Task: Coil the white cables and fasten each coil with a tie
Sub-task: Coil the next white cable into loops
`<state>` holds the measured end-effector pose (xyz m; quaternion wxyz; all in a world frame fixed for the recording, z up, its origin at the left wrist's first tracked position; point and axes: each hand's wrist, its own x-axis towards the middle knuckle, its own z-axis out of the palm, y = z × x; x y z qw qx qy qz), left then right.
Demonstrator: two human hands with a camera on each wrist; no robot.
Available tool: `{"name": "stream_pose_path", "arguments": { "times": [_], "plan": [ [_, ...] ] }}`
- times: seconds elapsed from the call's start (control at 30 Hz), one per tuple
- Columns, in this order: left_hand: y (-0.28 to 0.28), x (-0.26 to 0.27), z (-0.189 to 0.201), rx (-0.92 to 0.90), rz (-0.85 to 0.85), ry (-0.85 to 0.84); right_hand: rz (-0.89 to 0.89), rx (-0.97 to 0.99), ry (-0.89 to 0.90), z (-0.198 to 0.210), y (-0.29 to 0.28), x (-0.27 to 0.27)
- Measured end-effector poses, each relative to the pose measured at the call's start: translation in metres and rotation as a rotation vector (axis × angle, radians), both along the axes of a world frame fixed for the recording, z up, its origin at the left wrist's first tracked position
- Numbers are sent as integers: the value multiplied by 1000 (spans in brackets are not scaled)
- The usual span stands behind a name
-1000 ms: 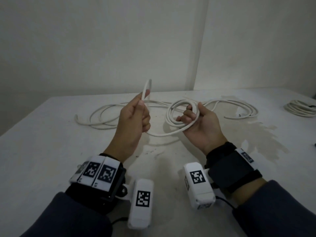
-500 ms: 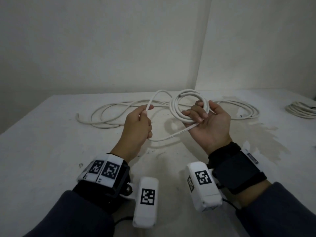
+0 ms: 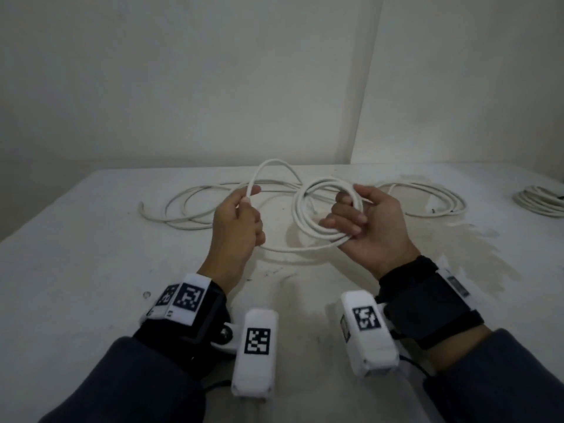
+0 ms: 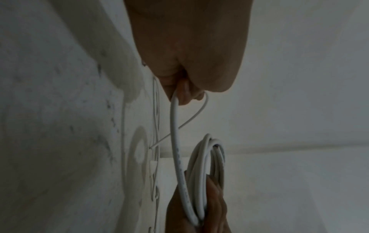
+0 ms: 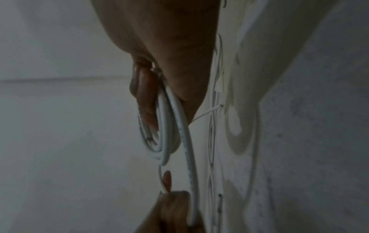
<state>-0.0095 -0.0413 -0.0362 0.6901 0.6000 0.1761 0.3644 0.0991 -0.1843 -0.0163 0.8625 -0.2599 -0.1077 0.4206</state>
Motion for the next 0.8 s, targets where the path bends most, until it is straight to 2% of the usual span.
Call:
{"name": "stream_pose_path", "arguments": {
  "times": [0.1,0.33,0.53,0.8],
  "plan": [
    [8,-4,4,-63,34,-83,84,-74,-105,0,6,-5],
    [3,-6,10,39,13,-130,229,-148,-187,1,4,-5],
    [3,-7,11,5,5,-150,248,-244,-266,5,9,-12],
    [-4,-11,14,185,2,-116,372,-330,-347,7,10,-16]
  ]
}}
